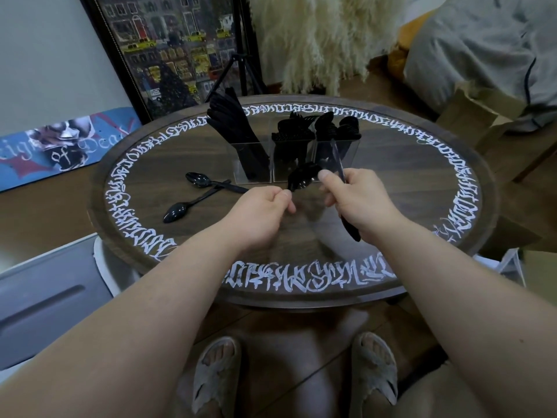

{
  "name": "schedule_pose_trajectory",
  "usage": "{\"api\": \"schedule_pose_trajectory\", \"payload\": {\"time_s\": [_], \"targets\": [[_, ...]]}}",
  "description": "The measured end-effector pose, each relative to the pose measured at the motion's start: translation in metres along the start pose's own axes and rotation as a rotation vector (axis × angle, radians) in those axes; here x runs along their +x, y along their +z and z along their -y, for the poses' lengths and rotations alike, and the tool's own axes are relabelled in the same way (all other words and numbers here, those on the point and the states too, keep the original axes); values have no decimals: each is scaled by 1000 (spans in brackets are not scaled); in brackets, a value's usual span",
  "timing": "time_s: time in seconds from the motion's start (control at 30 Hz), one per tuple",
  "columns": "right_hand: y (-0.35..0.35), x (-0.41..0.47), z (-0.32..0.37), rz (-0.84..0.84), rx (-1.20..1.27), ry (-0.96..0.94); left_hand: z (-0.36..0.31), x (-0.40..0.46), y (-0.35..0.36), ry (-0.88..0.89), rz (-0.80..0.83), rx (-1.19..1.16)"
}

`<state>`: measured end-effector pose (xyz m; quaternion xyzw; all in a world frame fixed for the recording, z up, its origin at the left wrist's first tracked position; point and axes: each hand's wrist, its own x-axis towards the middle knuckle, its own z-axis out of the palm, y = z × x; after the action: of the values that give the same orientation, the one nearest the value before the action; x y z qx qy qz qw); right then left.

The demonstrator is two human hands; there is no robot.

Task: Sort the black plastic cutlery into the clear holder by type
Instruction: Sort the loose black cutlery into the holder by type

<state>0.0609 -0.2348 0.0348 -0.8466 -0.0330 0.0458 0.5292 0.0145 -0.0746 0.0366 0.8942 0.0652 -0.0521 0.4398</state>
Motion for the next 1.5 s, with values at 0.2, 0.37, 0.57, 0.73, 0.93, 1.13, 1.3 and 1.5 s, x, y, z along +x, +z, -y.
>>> {"api": "schedule_pose_trajectory", "payload": {"time_s": [0.2,0.37,0.57,0.73,0.93,1.13,1.3,1.5], "targets": [[-3,-9,-2,346,-432,-140,-2,3,-7,-31,-131,-71],[2,-10,-2,378,-776,-348,-1,-1,-4,41,23,-5],[-16,-6,1,305,-461,-128,1,-2,-12,41,-74,23],[-26,1,-11,221,-153,84,4,1,-15,-3,-119,-28],[-34,10,-10,-90,-87,-98,9,7,-10,-61,-124,16],[-39,1,-3,43,-41,-207,17,8,-10,-85,-41,186],[-28,-1,1,36,-52,-251,9,5,-2,-28,30,42],[-13,3,-3,-35,-43,-243,-2,-1,8,23,114,24]]}}
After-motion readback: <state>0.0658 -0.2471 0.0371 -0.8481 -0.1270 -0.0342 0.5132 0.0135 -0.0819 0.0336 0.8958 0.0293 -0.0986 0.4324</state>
